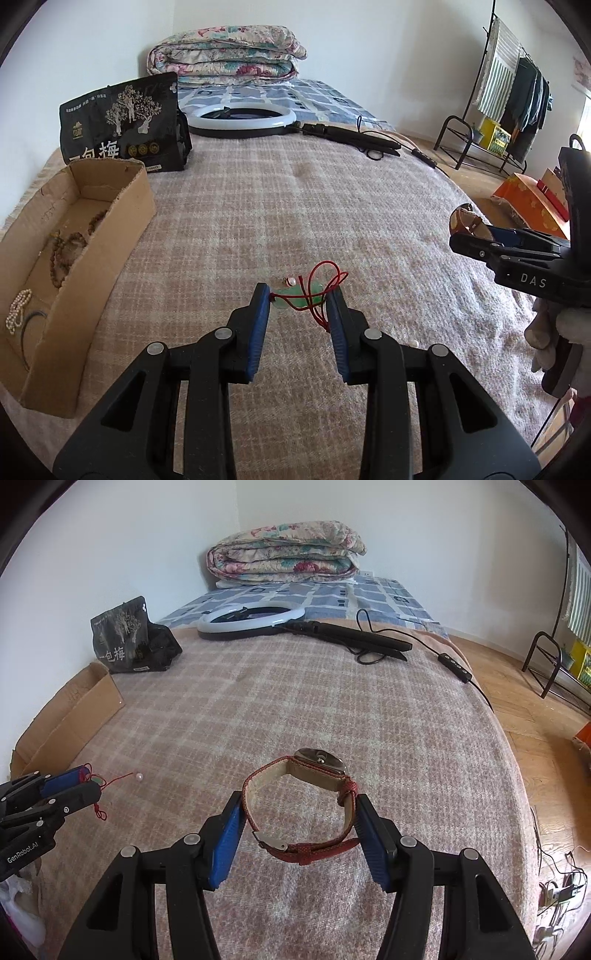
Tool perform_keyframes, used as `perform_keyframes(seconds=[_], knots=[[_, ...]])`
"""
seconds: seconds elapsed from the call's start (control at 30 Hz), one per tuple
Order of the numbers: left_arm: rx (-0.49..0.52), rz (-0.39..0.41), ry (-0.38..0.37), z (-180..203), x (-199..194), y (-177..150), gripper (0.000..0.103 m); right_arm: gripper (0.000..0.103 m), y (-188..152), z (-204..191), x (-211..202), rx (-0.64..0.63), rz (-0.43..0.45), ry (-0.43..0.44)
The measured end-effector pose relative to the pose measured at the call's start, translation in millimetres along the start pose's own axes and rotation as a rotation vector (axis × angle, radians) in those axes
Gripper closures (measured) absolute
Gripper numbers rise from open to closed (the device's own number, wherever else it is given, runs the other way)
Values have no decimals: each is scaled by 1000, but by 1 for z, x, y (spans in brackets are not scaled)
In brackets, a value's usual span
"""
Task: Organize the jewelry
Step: 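Carry the pendant and watch into the box and open both tools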
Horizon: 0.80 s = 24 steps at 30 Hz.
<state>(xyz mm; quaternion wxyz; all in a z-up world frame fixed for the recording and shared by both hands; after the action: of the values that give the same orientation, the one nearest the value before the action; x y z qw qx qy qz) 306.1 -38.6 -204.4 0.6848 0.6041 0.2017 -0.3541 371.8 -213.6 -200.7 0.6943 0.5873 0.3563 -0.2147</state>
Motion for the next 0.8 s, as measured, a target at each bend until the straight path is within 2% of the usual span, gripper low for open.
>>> perform_keyframes(seconds=[0.47,0.8], knots=[[-11,91,34,-22,-82,21,72,42,24,-54,-61,-90,51,15],[-61,115,99,-78,-132,24,72,42,49,-122,-84,-161,74,81]])
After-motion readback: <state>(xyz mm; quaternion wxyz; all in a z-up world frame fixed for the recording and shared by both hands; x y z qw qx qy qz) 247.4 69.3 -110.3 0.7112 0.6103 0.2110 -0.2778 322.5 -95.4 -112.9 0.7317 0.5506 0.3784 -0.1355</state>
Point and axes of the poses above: each gripper's, at about its wrist camera, not at the fingertips, and x roughly the way its jaws point, z to its right, y to its top, the point moved 8 cm from there along x, roughly the way its jaws point, and after that the axes turned 4 degrees about -y, right-handed, at the moved point
